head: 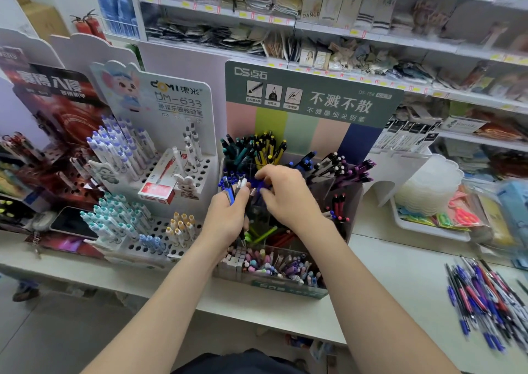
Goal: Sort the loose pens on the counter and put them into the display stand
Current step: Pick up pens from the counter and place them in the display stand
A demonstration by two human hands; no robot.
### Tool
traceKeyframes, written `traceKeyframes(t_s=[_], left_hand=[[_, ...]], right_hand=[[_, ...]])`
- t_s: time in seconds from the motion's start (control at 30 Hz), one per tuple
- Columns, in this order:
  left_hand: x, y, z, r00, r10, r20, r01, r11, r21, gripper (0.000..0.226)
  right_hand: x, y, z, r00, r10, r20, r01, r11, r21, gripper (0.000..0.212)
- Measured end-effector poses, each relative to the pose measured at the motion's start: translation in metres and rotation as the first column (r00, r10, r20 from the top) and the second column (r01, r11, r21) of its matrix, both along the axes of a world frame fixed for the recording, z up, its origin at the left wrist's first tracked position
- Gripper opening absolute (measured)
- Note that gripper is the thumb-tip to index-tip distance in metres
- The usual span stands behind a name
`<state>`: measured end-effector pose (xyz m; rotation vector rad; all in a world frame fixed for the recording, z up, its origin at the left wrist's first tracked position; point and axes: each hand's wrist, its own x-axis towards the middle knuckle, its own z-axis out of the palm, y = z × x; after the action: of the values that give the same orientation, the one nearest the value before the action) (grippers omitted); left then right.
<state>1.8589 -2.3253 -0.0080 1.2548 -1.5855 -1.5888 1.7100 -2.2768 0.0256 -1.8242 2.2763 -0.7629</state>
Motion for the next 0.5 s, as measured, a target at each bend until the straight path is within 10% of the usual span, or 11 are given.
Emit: traceKeyframes(t_s=[0.2, 0.37, 0.5], left_hand=[[0.009, 0.004, -0.007, 0.993, 0.095, -0.063, -0.09, 0.993, 0.077, 0.042], [0.017, 0.008, 0.0, 0.962, 0.073, -0.264, 0.018, 0.945, 0.326, 0.035], [0.022, 0.008, 0.0, 0.948, 0.059, -0.311, 0.044, 0.948, 0.314, 0.034]], right_hand=[[0.003, 0.002, -0.03, 0.916, 0.013, -0.401, -0.039, 0.998, -0.057, 0.02], [0.01, 0.005, -0.043, 0.904, -0.079, -0.42, 0.038, 0.994, -0.104, 0.02], [0.025, 0.018, -0.033, 0.979, -0.199, -0.042, 0.183, 0.954, -0.239, 0.028]])
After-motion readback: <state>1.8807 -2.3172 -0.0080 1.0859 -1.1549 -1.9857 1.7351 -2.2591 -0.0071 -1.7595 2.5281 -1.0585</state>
